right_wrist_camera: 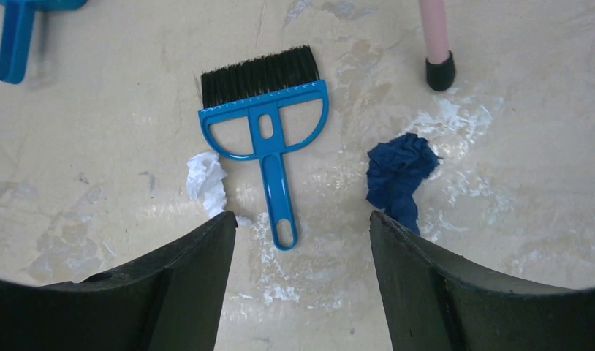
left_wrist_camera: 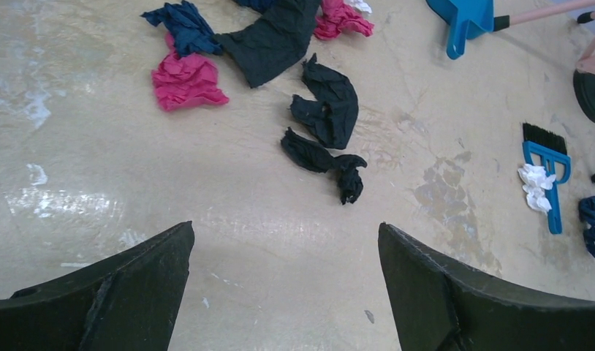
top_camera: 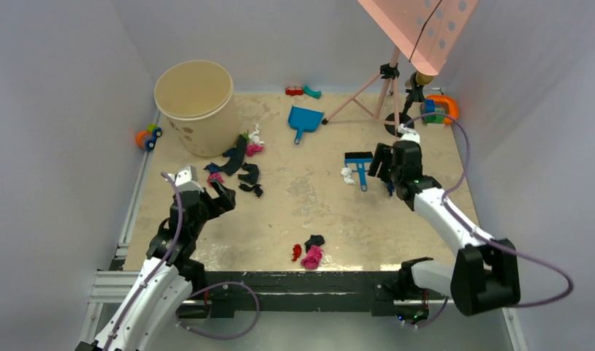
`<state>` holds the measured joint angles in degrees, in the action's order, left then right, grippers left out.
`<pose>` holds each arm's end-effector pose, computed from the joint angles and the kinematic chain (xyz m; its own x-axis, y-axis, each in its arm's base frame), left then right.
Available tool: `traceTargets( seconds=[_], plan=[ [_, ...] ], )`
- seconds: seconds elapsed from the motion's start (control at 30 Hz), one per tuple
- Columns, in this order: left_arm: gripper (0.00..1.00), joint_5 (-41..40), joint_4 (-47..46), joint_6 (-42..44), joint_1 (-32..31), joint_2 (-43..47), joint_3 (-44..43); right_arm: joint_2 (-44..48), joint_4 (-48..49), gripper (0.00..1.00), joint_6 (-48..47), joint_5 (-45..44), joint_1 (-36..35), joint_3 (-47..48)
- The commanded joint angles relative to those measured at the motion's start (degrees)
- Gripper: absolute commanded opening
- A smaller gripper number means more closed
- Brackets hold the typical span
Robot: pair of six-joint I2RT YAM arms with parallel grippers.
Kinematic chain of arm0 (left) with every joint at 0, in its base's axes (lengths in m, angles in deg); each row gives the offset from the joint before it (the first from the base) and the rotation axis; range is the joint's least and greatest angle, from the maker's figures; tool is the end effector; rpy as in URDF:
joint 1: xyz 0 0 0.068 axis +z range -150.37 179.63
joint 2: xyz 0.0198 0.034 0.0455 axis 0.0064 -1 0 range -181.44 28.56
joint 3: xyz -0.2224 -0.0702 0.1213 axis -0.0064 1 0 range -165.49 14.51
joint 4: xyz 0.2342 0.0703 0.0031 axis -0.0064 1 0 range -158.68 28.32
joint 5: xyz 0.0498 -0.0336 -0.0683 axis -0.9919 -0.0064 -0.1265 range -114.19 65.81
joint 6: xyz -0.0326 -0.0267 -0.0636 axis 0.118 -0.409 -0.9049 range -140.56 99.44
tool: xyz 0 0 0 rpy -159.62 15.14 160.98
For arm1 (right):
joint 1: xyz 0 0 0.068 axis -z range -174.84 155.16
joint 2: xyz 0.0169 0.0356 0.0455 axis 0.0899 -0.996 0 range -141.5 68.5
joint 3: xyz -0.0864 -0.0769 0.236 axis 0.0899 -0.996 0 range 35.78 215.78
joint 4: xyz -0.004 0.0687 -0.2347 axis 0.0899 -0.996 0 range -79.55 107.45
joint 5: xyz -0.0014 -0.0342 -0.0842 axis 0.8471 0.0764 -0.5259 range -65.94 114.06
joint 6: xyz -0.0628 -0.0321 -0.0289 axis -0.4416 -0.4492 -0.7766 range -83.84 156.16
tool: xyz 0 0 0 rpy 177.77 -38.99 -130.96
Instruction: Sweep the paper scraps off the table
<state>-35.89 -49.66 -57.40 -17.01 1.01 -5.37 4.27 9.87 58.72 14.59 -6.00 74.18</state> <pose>0.1480 -0.0306 0.1983 -0.4086 -0.4906 -0.7697 -0.1725 0.8696 -0.4627 0.2523 0.0389 0.2213 -0.5204 0.2831 -0.8057 0.1555 0.9591 0.2365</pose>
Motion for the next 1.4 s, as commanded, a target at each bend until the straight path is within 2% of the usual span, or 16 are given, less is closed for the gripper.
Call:
traceTargets(
  seconds=[0.0,0.33,0.4,0.5,0.7,0.87,0.93,1.03,1.1,1.23,1.37],
  plan=[
    [1.0,5.0,-6.0,0.4,-0.1,-0.6,1.3,-8.7,-2.6,0.71,-4.1,0.7,-2.2,6.6],
    [0.99,9.1,-9.1,0.6,-0.1,-2.4,1.5,-24.5,-7.1,0.68,-4.9,3.1,-3.9,15.4],
    [0.98,8.9,-8.5,0.8,-0.1,-2.4,1.2,-26.7,-8.0,0.65,-4.5,2.8,-4.2,16.7],
    [0.98,8.9,-8.5,0.7,-0.1,-2.5,1.1,-29.0,-8.4,0.55,-4.0,3.1,-4.6,17.9],
    [0.97,8.9,-8.6,0.7,-0.1,-3.1,0.9,-35.0,-11.3,0.52,-2.4,3.5,-4.9,20.9],
    [0.97,8.5,-8.1,0.8,-0.1,-2.8,0.8,-36.3,-13.7,0.41,-2.3,2.1,-5.1,22.7],
    [0.97,8.5,-8.2,0.8,-0.1,-2.9,0.6,-37.5,-15.4,0.32,-2.8,1.9,-5.1,24.0],
    [0.97,8.6,-8.3,0.7,-0.1,-3.3,0.7,-37.8,-16.2,0.16,-2.9,2.1,-5.1,24.4],
    [0.97,8.6,-8.2,0.6,-0.1,-3.6,0.6,-36.9,-16.0,0.0,-2.9,1.7,-5.3,24.0],
    [0.97,10.5,-10.1,-0.2,-0.1,-5.8,0.8,-29.9,-15.9,0.0,-2.7,-1.9,-5.7,22.1],
    [0.97,13.1,-11.9,-2.4,-0.1,-9.6,0.0,-20.6,-17.6,0.0,-5.4,-1.7,-6.0,21.7]
  ],
)
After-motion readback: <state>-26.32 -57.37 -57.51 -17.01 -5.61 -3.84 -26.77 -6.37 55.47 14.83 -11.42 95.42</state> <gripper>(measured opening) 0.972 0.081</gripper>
